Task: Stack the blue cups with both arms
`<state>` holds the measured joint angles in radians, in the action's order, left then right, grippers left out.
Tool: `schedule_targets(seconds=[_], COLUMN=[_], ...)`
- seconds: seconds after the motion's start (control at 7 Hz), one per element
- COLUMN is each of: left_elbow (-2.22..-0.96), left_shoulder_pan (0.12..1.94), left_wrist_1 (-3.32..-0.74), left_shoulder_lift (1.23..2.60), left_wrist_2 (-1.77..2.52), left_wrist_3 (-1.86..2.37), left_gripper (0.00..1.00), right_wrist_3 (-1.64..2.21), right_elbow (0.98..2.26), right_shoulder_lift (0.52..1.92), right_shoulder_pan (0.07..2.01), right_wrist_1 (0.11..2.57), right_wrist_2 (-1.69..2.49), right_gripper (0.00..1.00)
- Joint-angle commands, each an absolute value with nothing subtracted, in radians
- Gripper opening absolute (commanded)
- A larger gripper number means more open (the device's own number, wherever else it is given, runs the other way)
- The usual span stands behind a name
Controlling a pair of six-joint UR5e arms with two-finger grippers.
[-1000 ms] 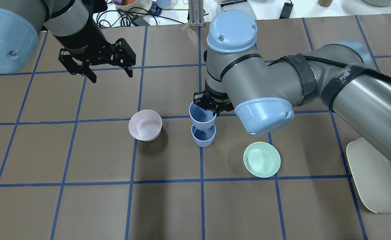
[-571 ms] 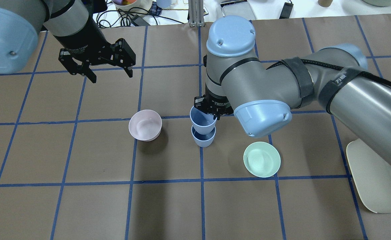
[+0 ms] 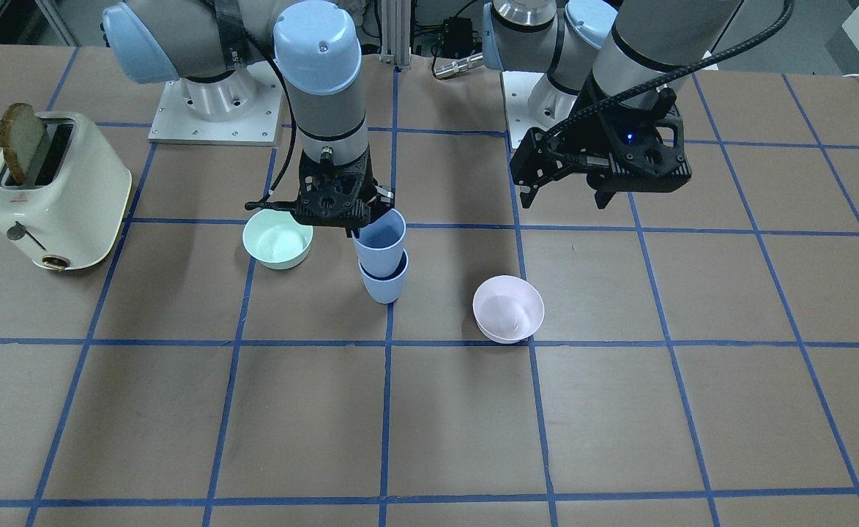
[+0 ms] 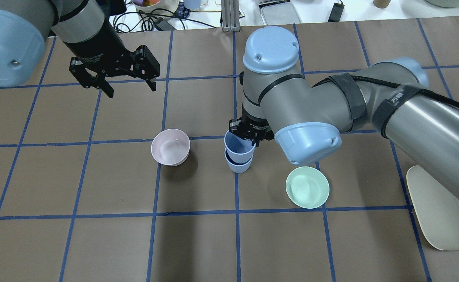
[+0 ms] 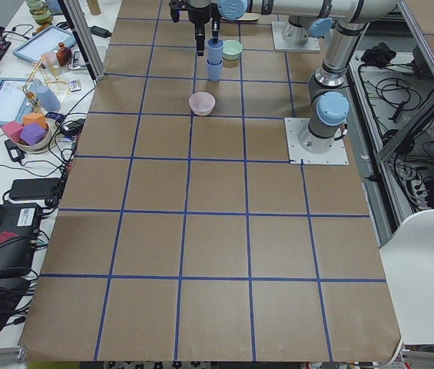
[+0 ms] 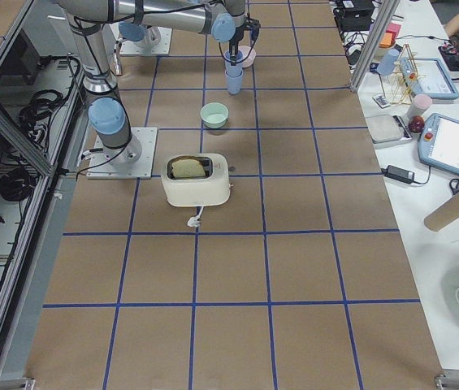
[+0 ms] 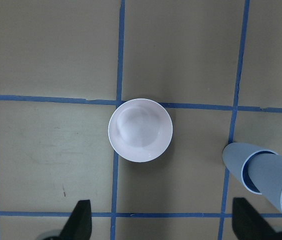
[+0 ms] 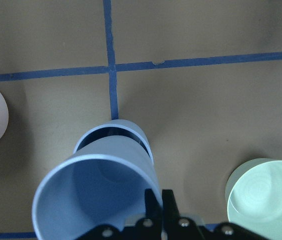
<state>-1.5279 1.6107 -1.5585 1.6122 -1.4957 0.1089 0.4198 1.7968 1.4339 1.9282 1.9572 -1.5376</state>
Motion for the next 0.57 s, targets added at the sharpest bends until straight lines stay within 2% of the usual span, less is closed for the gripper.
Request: schedule_targets(seconds=[0.0, 0.29, 0.43], left_elbow=[-1.528, -1.528, -1.526], left_shoulder_pan=[1.611, 1.611, 1.611], left_wrist_1=[-1.559, -1.560, -1.560], left_shoulder_lift=[1.612, 1.612, 1.612], left_wrist_2=[-1.496, -1.496, -1.496], left_wrist_3=[0.109, 0.109, 0.109], left_gripper=[1.00, 1.00, 1.00], right_wrist_3=[0.434, 0.413, 0.343], right_elbow=[1.801, 1.787, 1.761], right_shoulder_lift=[1.433, 1.433, 1.433], right_shoulder_pan=[1.927, 1.898, 1.857], right_wrist_1=[1.973, 2.014, 2.013], right_wrist_2=[-1.537, -1.536, -1.543], right_gripper=[0.67, 0.87, 0.92])
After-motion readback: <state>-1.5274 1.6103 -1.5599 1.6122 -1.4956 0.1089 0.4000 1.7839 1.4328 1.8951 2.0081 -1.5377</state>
